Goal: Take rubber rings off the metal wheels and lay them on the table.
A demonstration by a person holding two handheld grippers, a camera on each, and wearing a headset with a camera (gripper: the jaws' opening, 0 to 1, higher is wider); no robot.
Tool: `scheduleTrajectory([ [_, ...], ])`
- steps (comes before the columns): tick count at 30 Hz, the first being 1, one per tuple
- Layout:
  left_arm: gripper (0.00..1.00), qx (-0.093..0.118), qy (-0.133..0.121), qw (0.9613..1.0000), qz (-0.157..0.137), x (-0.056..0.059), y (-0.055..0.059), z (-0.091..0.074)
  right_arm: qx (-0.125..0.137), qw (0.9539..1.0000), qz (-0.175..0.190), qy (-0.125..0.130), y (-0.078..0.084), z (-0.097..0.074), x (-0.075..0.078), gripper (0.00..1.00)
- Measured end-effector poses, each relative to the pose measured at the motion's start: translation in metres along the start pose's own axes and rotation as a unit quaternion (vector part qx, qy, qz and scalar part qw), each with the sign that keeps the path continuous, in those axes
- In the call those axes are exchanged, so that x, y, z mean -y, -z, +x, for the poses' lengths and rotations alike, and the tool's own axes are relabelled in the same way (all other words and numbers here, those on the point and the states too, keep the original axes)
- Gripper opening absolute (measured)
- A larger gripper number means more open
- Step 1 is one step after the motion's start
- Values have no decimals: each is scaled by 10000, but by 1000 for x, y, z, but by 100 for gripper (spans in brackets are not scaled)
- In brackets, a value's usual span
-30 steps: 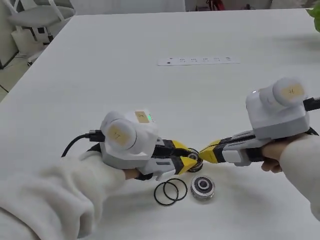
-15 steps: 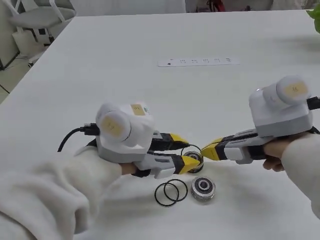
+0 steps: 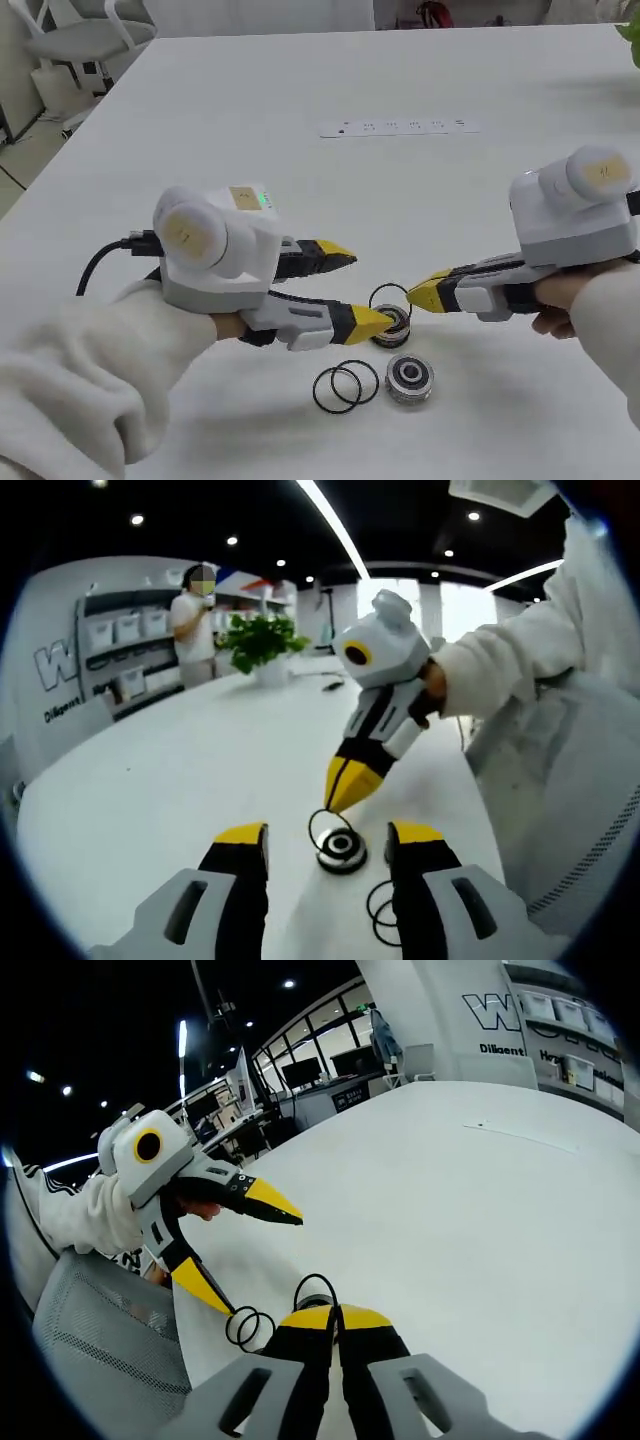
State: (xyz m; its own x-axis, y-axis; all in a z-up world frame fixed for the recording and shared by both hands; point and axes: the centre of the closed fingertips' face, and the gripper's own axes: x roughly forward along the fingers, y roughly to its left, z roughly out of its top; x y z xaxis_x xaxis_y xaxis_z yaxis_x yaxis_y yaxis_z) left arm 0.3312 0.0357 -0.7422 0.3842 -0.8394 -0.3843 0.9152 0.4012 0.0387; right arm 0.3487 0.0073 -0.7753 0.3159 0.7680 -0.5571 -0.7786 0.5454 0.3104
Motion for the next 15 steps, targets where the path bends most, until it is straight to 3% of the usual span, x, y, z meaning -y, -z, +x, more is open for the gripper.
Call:
scheduleTrajectory([
  [4,56,33,-95,9999,31,2,-1,-10,67,10000,-5,-54,-5,-1,-4,0],
  [8,65,69,-218,9997,-103,3,4,-20,139,9999,0,-97,-10,-2,-8,0],
  [15,71,95,-417,9983,-403,8,17,-36,243,9995,-11,-206,-17,-2,-16,0],
])
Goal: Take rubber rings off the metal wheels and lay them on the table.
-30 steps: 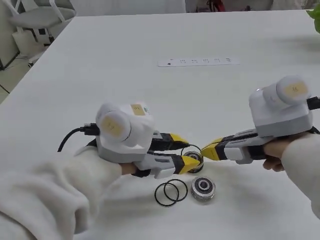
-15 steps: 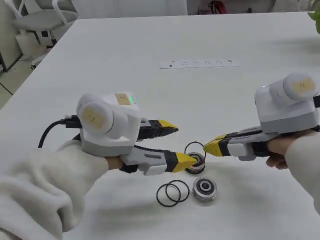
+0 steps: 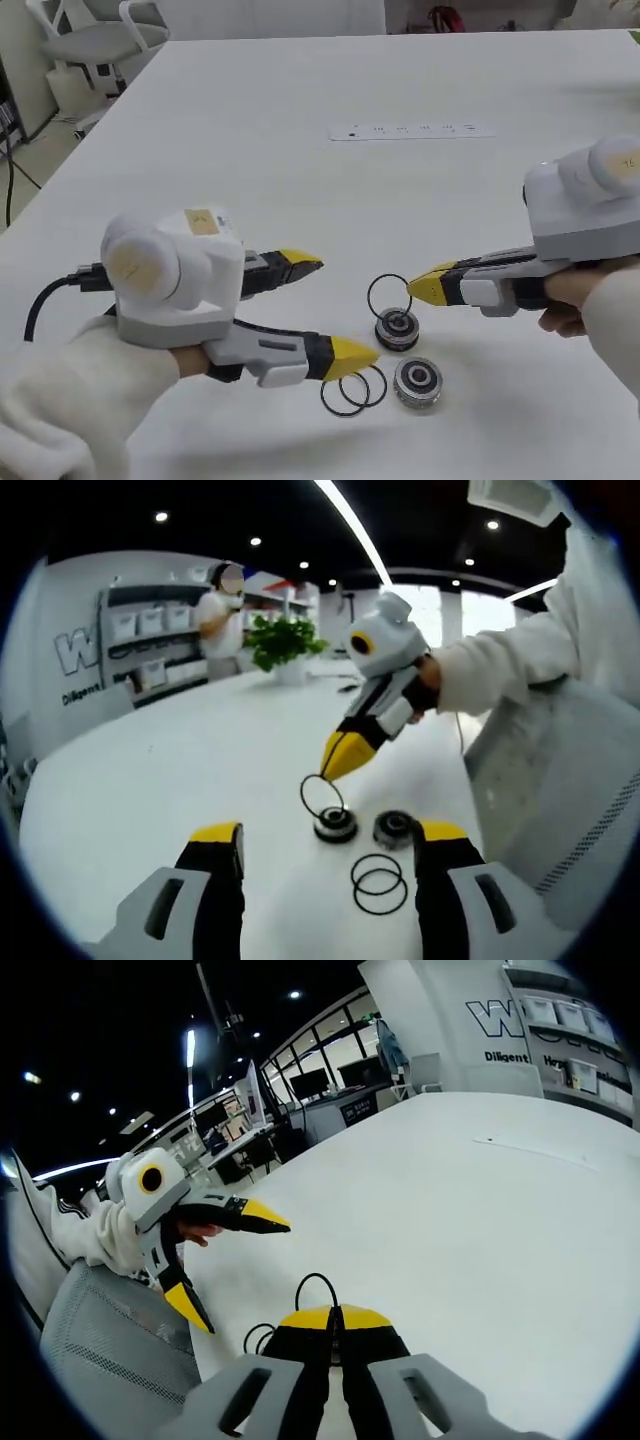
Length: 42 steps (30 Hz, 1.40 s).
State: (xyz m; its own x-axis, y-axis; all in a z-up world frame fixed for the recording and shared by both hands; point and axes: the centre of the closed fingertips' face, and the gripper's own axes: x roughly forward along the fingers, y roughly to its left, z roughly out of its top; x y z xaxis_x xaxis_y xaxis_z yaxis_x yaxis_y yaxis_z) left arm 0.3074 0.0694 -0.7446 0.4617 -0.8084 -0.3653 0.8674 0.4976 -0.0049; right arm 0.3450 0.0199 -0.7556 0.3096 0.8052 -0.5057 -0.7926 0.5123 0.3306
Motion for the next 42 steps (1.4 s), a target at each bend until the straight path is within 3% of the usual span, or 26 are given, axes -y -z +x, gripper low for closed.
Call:
scheduleTrajectory([
  [4,74,40,-99,9998,-158,4,7,-11,17,10000,-22,-83,-2,1,-5,0],
  [7,77,-45,-127,9998,-148,5,10,-17,20,9999,-31,-156,-3,3,-10,0],
  [18,85,-14,-49,10000,70,8,-4,-32,-145,9987,-132,-462,2,10,-31,0],
  [36,100,-86,59,9999,22,18,5,-44,-830,9928,-70,-857,35,22,-52,0],
  [42,100,-185,139,9997,-16,25,12,-43,-982,9909,-93,-911,43,24,-55,0],
])
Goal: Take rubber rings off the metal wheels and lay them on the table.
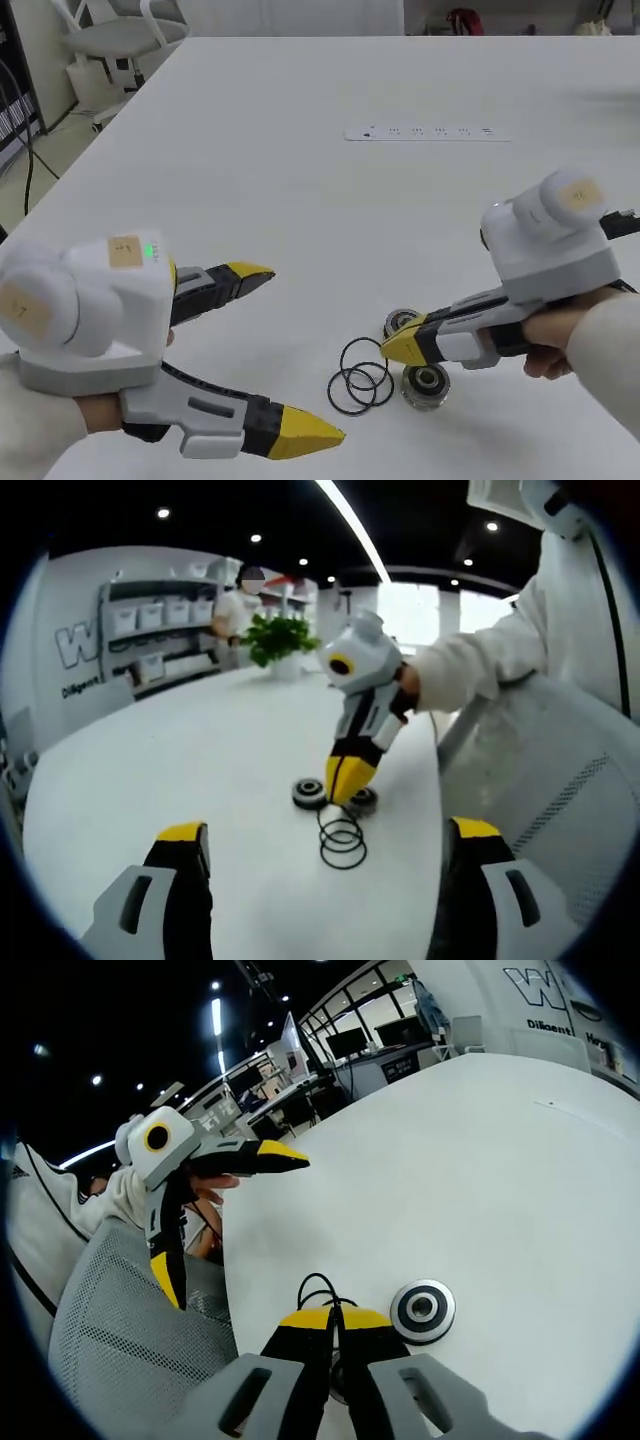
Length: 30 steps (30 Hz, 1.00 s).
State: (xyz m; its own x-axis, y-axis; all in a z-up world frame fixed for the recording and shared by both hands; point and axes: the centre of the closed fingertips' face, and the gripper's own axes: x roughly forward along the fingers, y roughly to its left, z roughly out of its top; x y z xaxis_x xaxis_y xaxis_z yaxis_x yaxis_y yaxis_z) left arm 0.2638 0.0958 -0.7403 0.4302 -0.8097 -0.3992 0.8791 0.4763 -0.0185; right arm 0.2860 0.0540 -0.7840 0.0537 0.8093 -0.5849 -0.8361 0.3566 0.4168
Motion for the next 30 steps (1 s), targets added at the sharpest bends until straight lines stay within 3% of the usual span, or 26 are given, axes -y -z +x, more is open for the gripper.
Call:
scheduleTrajectory([
  [14,100,-131,86,9999,-21,7,3,2,-161,9999,-52,28,9,4,4,0],
  [19,100,-194,54,9998,-74,5,7,2,-194,9997,-104,45,11,6,5,0],
  [30,100,-209,22,9997,-133,5,8,0,-246,9985,-467,111,13,11,3,1],
])
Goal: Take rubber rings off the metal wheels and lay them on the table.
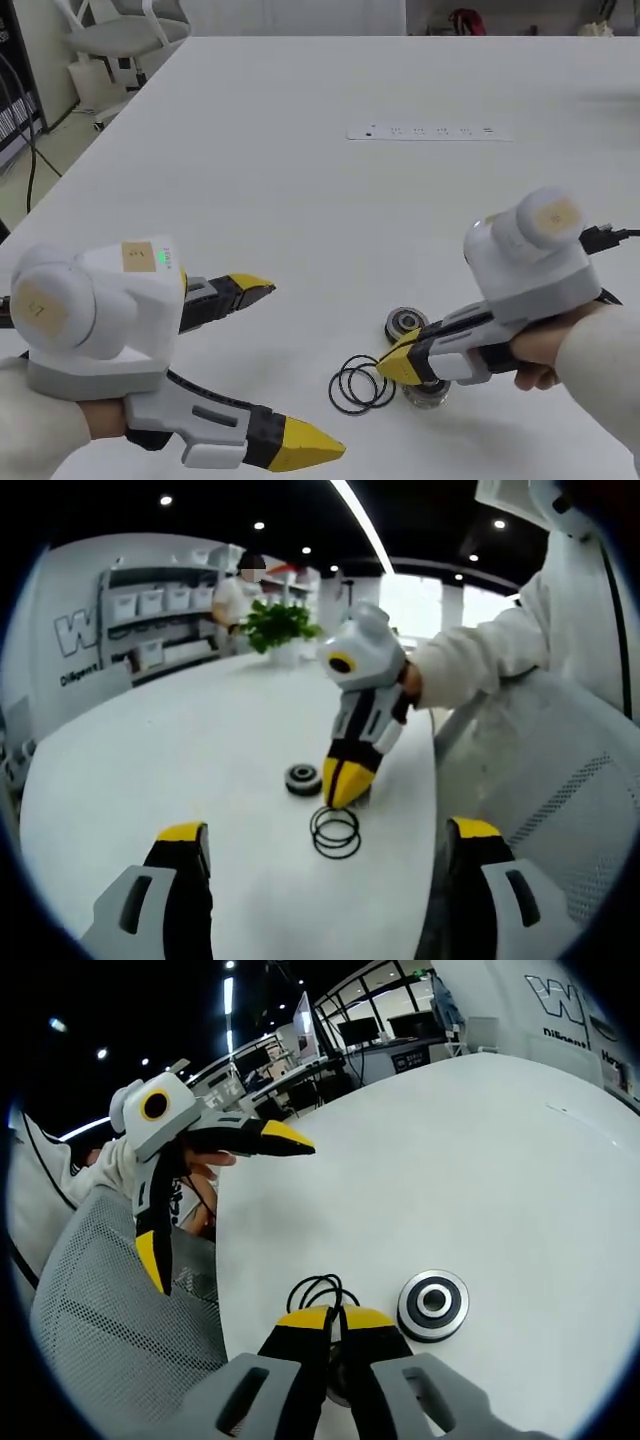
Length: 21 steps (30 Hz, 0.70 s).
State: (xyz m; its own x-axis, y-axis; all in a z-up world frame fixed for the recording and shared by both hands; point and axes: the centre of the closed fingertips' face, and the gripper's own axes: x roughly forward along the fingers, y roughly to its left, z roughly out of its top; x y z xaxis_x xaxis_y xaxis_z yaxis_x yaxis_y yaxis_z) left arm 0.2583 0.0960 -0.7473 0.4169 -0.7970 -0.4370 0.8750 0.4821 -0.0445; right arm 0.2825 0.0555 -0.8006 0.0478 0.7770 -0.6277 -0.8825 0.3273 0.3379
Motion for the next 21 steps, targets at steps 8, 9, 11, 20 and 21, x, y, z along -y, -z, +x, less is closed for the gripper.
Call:
scheduleTrajectory([
  [8,99,-10,-18,10000,-18,-1,0,-1,-45,9999,-133,1,1,1,-2,3],
  [9,99,-11,-14,10000,-17,0,0,-1,-47,9999,-140,-1,1,1,-2,3],
  [11,99,-22,-20,10000,-13,0,0,-1,-47,9999,-143,-1,1,1,-1,4],
  [20,99,-58,-77,10000,10,0,0,-6,-50,9997,-215,56,0,1,0,6],
  [21,99,-69,-97,9999,10,-1,1,-7,-49,9997,-220,56,0,0,0,6],
])
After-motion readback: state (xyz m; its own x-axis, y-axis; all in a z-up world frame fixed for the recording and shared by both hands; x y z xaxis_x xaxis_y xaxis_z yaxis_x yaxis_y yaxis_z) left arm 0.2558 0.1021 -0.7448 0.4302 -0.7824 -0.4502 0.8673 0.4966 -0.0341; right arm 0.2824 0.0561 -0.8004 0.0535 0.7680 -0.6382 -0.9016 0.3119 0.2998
